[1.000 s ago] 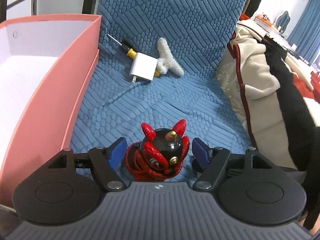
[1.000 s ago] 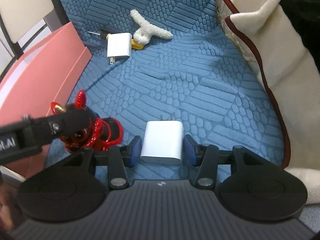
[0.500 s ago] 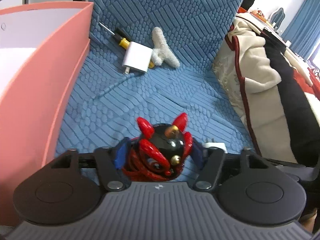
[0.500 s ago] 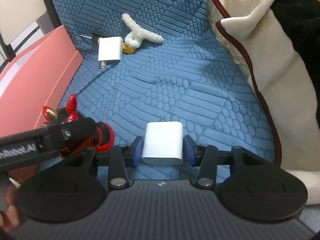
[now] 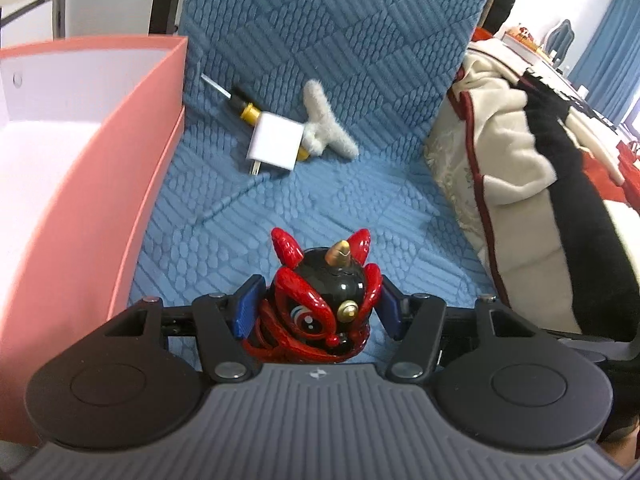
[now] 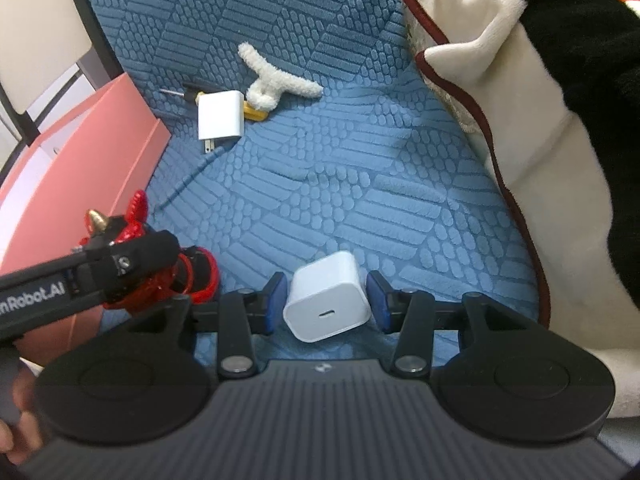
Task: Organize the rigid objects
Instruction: 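Lift the red lion figurine with the left tool, then carry the figurine into the pink box and open the left tool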
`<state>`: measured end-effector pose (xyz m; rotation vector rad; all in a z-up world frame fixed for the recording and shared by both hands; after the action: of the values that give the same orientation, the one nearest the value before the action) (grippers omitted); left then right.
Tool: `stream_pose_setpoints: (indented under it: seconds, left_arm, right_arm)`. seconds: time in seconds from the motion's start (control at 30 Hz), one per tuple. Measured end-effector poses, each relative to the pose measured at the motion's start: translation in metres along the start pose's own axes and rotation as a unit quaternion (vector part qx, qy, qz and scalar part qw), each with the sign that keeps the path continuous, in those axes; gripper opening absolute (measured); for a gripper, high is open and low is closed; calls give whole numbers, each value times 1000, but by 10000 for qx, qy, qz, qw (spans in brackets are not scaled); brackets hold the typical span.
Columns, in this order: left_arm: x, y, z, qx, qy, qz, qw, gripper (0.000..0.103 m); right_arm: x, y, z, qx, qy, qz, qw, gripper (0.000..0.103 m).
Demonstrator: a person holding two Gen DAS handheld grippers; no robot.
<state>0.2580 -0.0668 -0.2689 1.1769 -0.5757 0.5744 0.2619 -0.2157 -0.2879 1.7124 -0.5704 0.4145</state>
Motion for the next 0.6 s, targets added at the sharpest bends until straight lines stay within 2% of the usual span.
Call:
stream_pose_setpoints:
  seconds: [0.3,0.6]
  left_arm:
    - [17,27,0,-121,170,90,9997,65]
    - [67,76,-1,-198,131,449,9987,65]
  right_arm:
    - [15,24,-7,54,95,218,9997,46]
    - [49,64,-39,335,248,531,9977,46]
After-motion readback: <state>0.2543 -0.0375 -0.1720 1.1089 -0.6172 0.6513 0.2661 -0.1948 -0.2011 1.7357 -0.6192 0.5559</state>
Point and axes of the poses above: each gripper's, at about its wrist camera, not at the fingertips, and y roughly against the way its jaws point, z to its right, x to its top, the point moved 10 cm from there along -y, roughly the way its jaws point, and after that the axes turned 3 degrees about z, right-handed, at the moved point
